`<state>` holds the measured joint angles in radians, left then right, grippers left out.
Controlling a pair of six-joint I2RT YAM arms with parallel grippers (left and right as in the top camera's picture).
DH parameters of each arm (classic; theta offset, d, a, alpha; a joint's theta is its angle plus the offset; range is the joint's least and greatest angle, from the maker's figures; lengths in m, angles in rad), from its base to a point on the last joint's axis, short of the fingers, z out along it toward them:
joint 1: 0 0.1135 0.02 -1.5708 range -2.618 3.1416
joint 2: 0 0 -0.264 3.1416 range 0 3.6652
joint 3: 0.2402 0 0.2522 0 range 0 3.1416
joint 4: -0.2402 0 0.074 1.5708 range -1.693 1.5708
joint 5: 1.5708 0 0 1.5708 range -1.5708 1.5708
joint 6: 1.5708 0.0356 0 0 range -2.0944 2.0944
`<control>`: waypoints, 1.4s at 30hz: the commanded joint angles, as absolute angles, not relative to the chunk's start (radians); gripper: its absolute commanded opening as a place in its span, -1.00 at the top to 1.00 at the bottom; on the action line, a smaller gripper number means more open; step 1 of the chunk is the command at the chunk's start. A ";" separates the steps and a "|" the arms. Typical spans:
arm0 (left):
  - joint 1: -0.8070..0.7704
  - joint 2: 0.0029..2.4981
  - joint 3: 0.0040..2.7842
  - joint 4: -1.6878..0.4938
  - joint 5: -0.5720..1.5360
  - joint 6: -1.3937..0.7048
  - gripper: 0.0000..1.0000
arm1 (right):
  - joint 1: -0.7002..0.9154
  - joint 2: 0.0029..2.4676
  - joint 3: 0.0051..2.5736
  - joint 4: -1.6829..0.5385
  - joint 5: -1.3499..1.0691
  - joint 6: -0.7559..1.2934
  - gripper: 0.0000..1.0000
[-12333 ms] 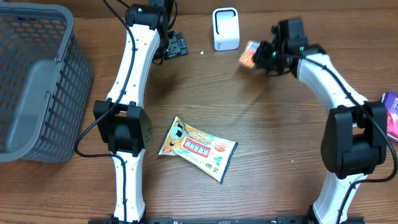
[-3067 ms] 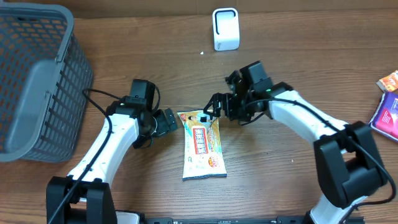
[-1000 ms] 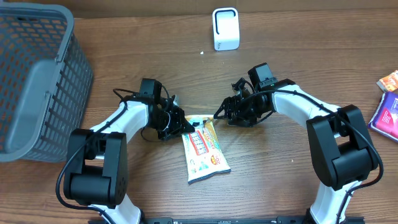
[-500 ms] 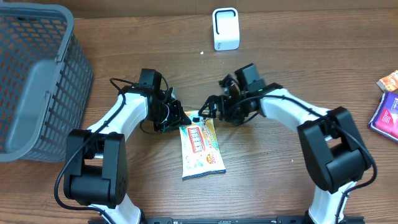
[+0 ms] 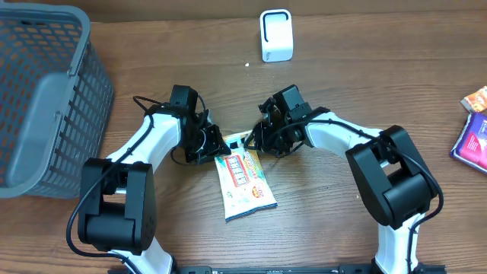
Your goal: Scan the item barcode
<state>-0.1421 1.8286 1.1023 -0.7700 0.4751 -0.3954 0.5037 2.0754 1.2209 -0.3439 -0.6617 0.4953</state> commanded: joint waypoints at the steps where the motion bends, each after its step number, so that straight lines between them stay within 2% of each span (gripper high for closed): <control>1: -0.144 1.837 1.117 -0.785 0.388 -0.431 0.43 | 0.506 2.087 1.224 -0.334 -0.648 0.498 0.76; 2: -0.144 1.837 1.117 -0.786 0.380 -0.431 0.42 | 0.506 2.087 1.224 -0.334 -0.648 0.498 0.93; 4: -0.144 1.837 1.117 -0.789 0.373 -0.431 0.35 | 0.506 2.087 1.225 -0.335 -0.649 0.498 0.93; 6: -0.144 1.837 1.117 -0.789 0.369 -0.430 0.12 | 0.497 2.082 1.227 -0.342 -0.660 0.498 0.93; 10: -0.144 1.837 1.118 -0.790 0.362 -0.426 -0.10 | 0.462 2.023 1.227 -0.389 -0.659 0.481 0.93; 11: -0.144 1.837 1.118 -0.789 0.361 -0.426 -0.22 | 0.454 2.004 1.227 -0.405 -0.657 0.466 0.92; 12: -0.144 1.837 1.118 -0.789 0.360 -0.426 -0.49 | 0.446 1.980 1.227 -0.428 -0.643 0.459 0.93; 13: -0.144 1.837 1.118 -0.789 0.354 -0.427 -0.64 | 0.440 1.954 1.227 -0.458 -0.615 0.460 0.92; 18: -0.144 1.837 1.118 -0.789 0.329 -0.427 -1.00 | 0.434 1.847 1.227 -0.559 -0.495 0.460 0.93; 32: -0.145 1.837 1.117 -0.755 0.333 -0.447 -1.00 | 0.442 1.788 1.226 -0.598 -0.460 0.468 0.93; 42: -0.208 1.863 1.114 -0.717 0.331 -0.487 -0.99 | 0.520 1.788 1.226 -0.439 -0.608 0.586 0.93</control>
